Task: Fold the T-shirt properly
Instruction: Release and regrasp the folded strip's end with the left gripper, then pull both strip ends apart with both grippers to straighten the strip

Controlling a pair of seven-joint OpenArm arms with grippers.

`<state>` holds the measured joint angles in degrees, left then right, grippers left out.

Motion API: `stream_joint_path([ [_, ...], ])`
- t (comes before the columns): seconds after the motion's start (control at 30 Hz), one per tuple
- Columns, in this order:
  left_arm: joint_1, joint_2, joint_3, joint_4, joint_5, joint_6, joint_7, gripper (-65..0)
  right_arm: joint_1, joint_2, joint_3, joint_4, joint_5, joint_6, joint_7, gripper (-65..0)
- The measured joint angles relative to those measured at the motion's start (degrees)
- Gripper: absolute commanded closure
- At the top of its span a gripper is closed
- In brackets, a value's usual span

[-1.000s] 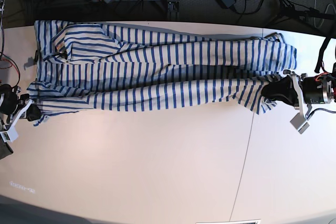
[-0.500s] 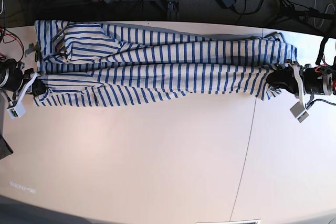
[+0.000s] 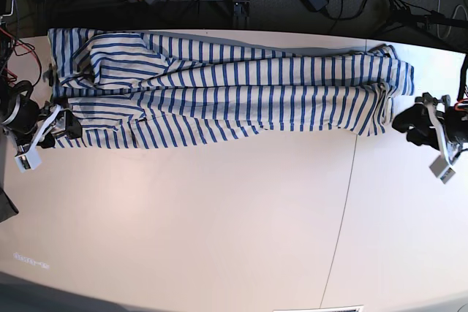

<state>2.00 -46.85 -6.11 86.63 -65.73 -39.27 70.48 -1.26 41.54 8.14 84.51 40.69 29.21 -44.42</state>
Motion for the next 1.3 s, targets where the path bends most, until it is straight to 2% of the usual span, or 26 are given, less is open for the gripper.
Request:
stream_joint_path([
  [0.1,1.0,-0.4,-6.8,0.0,-0.1,0.0,0.2,-36.3,0.0,-0.3,0.0,1.5,0.3,0.0,0.0,-44.7],
  [0.17,3.3,-0.8,-8.4,0.0,-1.3,0.0,0.7,-36.3,0.0,-0.3,0.0,1.7,0.9,0.0,-0.2,-44.7],
  [0.33,10.9,2.5,-8.2,0.0,-1.4,-0.1,0.3,-36.4,0.0,-1.1,0.0,2.2,3.5,0.0,-1.3,-44.6],
  [0.43,12.2,4.5,-8.2,0.0,-1.7,0.0,-0.3,-36.4,0.0,-2.9,0.0,2.3,5.2,0.0,-2.4,-44.5],
  [0.63,13.9,8.2,-8.4,0.0,-1.7,0.0,-0.4,-40.4,-0.5,-5.3,0.0,2.3,5.3,0.0,-3.0,-44.5],
  [0.83,15.3,9.7,-8.4,0.0,0.7,0.0,-2.2,-40.4,-1.0,-5.7,0.0,2.3,5.0,0.0,-3.2,-44.5],
  [1.0,15.3,10.5,-8.4,0.0,0.3,0.0,-2.6,-40.4,-1.0,-5.7,0.0,2.3,5.0,0.0,-3.2,-44.5],
  [1.3,15.5,14.2,-8.5,0.0,1.2,0.0,-5.2,-40.4,-1.0,-5.7,0.0,2.3,5.0,0.0,-3.4,-44.5],
])
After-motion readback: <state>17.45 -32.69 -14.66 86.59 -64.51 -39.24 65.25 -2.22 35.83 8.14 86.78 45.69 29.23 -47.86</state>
